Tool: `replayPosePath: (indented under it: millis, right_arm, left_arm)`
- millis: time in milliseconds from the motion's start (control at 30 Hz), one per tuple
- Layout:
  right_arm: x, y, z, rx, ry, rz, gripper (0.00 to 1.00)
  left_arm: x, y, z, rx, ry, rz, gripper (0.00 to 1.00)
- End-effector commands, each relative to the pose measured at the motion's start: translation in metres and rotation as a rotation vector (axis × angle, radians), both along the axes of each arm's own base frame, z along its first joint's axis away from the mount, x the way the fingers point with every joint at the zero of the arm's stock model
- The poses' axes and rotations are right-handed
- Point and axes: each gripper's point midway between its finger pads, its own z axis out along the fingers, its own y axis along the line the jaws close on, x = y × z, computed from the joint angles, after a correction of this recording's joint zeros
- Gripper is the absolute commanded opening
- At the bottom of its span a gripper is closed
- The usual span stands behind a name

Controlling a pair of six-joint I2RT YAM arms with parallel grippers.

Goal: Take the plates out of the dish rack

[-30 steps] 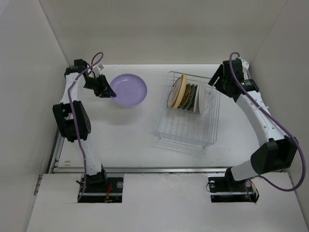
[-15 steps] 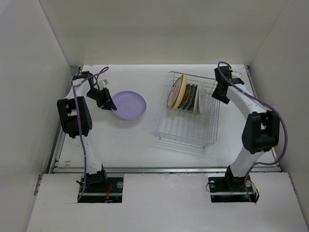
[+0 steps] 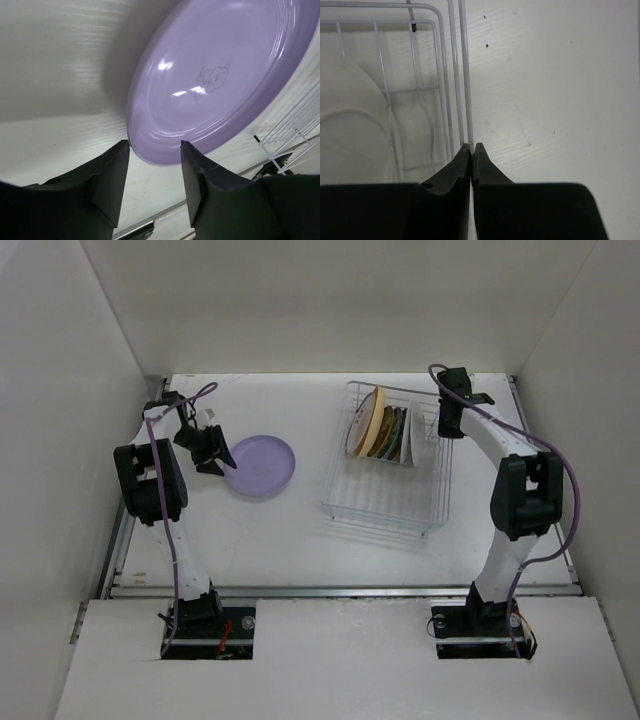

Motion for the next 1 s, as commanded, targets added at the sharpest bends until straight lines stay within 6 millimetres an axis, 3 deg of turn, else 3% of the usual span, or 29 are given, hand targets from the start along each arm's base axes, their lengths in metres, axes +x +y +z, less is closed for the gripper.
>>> replayPosePath:
  millis: [0, 100, 133, 167, 367, 400, 433, 467, 567, 600, 633, 700, 733, 800, 833, 867, 967]
  right_arm:
    - [0.074, -0.003, 0.048, -0.04, -0.272, 0.052, 0.0]
    - [0.091, -0.006, 0.047, -0.062, -0.276, 0.08, 0.0]
    - [0.102, 0.002, 0.056, -0.037, -0.306, 0.114, 0.0]
    - [0.108, 0.008, 0.046, -0.015, -0.293, 0.136, 0.0]
    - [0.138, 0.031, 0.049, 0.032, -0.33, 0.183, 0.35]
    - [0.137, 0.03, 0.049, 0.026, -0.33, 0.176, 0.43]
    - [0.137, 0.029, 0.05, 0.026, -0.333, 0.163, 0.58]
    - [0.138, 0.029, 0.054, 0.007, -0.343, 0.151, 0.65]
    - [0.13, 0.016, 0.085, -0.025, -0.395, 0.074, 0.8]
    - [0.125, 0.008, 0.096, -0.047, -0.416, 0.03, 0.82]
    - [0.118, 0.004, 0.12, -0.054, -0.457, 0.015, 0.82]
    - [0.104, 0.0, 0.133, -0.039, -0.483, -0.029, 0.84]
    - [0.094, 0.0, 0.156, -0.02, -0.528, -0.042, 0.84]
    - [0.081, 0.004, 0.164, 0.02, -0.553, -0.064, 0.84]
    - [0.072, 0.012, 0.155, 0.035, -0.532, -0.053, 0.84]
    - [0.061, 0.01, 0.169, 0.047, -0.562, -0.059, 0.84]
    - [0.04, 0.028, 0.176, 0.085, -0.57, -0.014, 0.84]
  left_arm:
    - [0.007, 0.004, 0.008, 0.022, -0.031, -0.014, 0.44]
    - [0.005, 0.008, 0.017, 0.05, -0.053, -0.036, 0.47]
    - [0.005, 0.009, 0.021, 0.055, -0.068, -0.048, 0.5]
    - [0.003, 0.01, 0.025, 0.068, -0.07, -0.047, 0.51]
    - [-0.009, 0.016, 0.03, 0.117, -0.064, -0.061, 0.55]
    - [-0.011, 0.016, 0.036, 0.121, -0.076, -0.07, 0.55]
    - [-0.014, 0.018, 0.036, 0.132, -0.072, -0.069, 0.55]
    - [-0.017, 0.017, 0.04, 0.131, -0.067, -0.07, 0.56]
    - [-0.021, 0.016, 0.051, 0.128, -0.051, -0.071, 0.56]
    - [-0.021, 0.016, 0.053, 0.127, -0.049, -0.071, 0.56]
    - [-0.018, 0.015, 0.06, 0.116, -0.063, -0.071, 0.56]
    - [-0.021, 0.014, 0.065, 0.117, -0.064, -0.079, 0.56]
    - [-0.018, 0.015, 0.073, 0.124, -0.091, -0.078, 0.56]
    - [-0.019, 0.016, 0.083, 0.135, -0.127, -0.097, 0.56]
    - [-0.019, 0.016, 0.086, 0.137, -0.138, -0.097, 0.56]
    - [-0.02, 0.018, 0.088, 0.154, -0.149, -0.107, 0.56]
    - [-0.019, 0.025, 0.1, 0.203, -0.184, -0.116, 0.56]
